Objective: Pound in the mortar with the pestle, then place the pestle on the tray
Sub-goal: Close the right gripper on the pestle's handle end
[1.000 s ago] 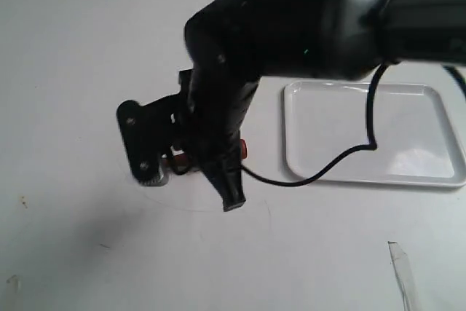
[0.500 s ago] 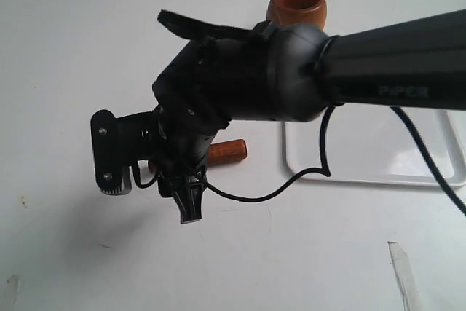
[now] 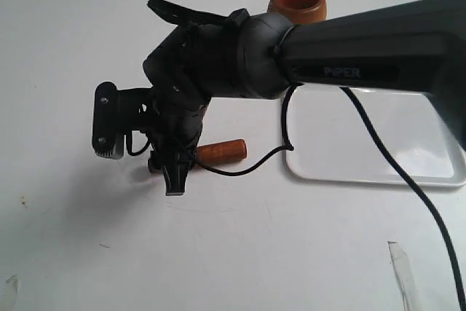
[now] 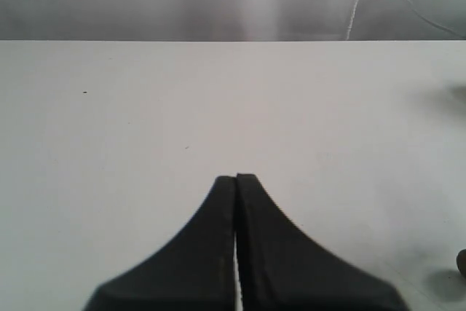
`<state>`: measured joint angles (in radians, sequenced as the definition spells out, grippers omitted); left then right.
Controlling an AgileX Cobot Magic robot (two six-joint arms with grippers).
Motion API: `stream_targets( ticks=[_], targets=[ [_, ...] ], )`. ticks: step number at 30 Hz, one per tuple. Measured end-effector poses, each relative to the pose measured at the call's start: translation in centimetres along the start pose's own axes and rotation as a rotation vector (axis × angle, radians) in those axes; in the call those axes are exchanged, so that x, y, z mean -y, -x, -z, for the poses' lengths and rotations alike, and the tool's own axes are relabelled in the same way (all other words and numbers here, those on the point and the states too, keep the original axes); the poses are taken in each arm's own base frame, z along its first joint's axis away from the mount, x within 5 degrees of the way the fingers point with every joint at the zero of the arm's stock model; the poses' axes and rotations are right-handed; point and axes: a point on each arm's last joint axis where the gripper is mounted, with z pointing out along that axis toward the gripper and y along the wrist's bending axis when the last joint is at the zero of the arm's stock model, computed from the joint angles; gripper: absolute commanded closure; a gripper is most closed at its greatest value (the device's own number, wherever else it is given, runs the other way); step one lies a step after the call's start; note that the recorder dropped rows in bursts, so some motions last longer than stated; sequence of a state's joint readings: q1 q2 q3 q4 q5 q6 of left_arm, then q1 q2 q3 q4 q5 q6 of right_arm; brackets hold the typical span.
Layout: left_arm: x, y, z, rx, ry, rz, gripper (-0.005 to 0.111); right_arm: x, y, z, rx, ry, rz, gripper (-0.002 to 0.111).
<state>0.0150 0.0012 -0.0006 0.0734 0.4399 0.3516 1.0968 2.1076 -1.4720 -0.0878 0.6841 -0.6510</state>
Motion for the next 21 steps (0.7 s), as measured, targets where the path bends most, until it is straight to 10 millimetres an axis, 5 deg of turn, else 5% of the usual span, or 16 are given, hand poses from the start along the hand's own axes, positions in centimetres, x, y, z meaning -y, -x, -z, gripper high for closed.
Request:
stream_targets(
  ticks=[8,13,21],
  targets=[
    [0.0,0.0,0.0,0.000,0.000,0.000,0.107,-0.5,-0.5,-1.9,-0.048,0.042,0.001,0.070],
    [0.0,0.0,0.0,0.000,0.000,0.000,0.107,-0.5,-0.5,-2.1,-0.053,0.034,0.013,0.107],
    [0.0,0.0,0.0,0.000,0.000,0.000,0.107,-0.2,-0.4,-2.2,-0.043,0.006,0.031,0.108]
  ],
)
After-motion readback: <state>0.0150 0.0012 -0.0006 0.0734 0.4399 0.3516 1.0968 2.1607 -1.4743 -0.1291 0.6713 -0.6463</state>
